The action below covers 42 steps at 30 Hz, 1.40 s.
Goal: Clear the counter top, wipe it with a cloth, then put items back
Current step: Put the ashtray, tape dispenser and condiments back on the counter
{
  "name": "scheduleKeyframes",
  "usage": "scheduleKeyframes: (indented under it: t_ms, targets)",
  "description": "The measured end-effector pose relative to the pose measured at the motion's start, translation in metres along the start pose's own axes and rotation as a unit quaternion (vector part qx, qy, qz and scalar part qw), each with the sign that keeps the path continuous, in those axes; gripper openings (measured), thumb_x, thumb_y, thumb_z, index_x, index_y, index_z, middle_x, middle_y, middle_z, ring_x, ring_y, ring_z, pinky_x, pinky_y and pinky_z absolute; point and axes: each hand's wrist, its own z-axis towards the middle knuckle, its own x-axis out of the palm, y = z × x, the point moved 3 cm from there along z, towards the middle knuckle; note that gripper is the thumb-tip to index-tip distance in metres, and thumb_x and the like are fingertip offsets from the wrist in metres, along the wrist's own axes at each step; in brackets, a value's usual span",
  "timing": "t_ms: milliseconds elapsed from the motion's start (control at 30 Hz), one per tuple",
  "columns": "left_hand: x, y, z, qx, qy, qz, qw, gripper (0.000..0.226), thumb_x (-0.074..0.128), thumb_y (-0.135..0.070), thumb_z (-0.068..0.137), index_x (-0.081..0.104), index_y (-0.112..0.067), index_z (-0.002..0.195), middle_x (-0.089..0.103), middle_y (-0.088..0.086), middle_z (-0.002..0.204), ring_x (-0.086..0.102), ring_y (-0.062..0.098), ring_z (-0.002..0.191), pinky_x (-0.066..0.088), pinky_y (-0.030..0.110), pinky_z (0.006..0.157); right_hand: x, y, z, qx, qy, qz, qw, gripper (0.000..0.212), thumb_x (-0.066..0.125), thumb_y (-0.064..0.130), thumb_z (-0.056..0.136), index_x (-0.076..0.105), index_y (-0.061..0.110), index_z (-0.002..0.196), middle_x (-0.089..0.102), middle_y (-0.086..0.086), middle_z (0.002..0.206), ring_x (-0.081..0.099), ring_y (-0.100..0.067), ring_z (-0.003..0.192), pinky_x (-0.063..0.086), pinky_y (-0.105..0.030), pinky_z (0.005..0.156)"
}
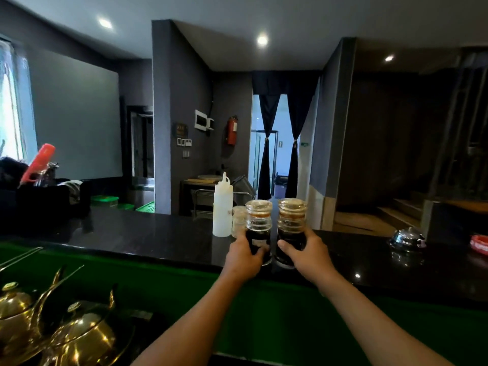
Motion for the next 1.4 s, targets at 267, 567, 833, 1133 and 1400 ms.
scheduleKeyframes:
  t_ms: [267, 567, 833, 1133, 1400]
  targets:
    - [0.021, 0.014, 0.056, -0.007, -0.013, -0.025, 1.000, 0.043, 0.072, -0.022, 0.085, 0.055, -0.021, 0.124, 0.064, -0.008, 0.114, 0.060, 0.011, 0.107, 0.050, 0.033, 0.095, 0.023, -0.039, 0.060, 0.032, -0.010, 0.021, 0.999, 0.048, 0.071, 0.025, 0.086, 0.054, 0.021, 0.130, 0.062, -0.004, 0.125, 0.057, -0.023, 0.115, 0.041, -0.027, 0.086]
    - [0.039, 0.025, 0.089, -0.033, -0.110, -0.042, 0.993, 0.048, 0.074, -0.019, 0.083, 0.051, -0.022, 0.125, 0.063, 0.001, 0.121, 0.060, 0.021, 0.114, 0.052, 0.043, 0.096, 0.040, -0.057, 0.100, 0.020, -0.010, 0.056, 0.998, 0.045, 0.070, 0.024, 0.087, 0.053, 0.026, 0.128, 0.060, 0.003, 0.119, 0.055, -0.015, 0.110, 0.041, -0.029, 0.086]
    - [0.045, 0.025, 0.100, -0.043, -0.140, 0.034, 0.989, 0.064, 0.076, -0.023, 0.081, 0.043, -0.015, 0.136, 0.052, 0.005, 0.131, 0.052, 0.026, 0.122, 0.048, 0.043, 0.101, 0.043, -0.063, 0.113, 0.016, -0.022, 0.058, 0.998, 0.044, 0.074, 0.022, 0.084, 0.055, 0.023, 0.123, 0.063, 0.000, 0.120, 0.057, -0.016, 0.110, 0.043, -0.028, 0.085]
    - [0.048, 0.024, 0.100, -0.032, -0.138, 0.060, 0.988, 0.066, 0.074, -0.026, 0.082, 0.040, -0.013, 0.137, 0.048, 0.007, 0.133, 0.049, 0.026, 0.124, 0.048, 0.043, 0.099, 0.044, -0.065, 0.116, 0.018, -0.044, 0.048, 0.998, 0.045, 0.073, 0.023, 0.084, 0.053, 0.020, 0.124, 0.061, -0.003, 0.124, 0.056, -0.020, 0.114, 0.042, -0.028, 0.084]
    - [0.048, 0.027, 0.102, -0.035, -0.137, 0.045, 0.989, 0.066, 0.075, -0.024, 0.081, 0.041, -0.014, 0.137, 0.048, 0.006, 0.132, 0.050, 0.027, 0.123, 0.048, 0.046, 0.099, 0.045, -0.069, 0.118, 0.023, -0.039, 0.049, 0.998, 0.048, 0.074, 0.024, 0.083, 0.053, 0.020, 0.126, 0.061, -0.003, 0.126, 0.056, -0.020, 0.116, 0.042, -0.028, 0.086]
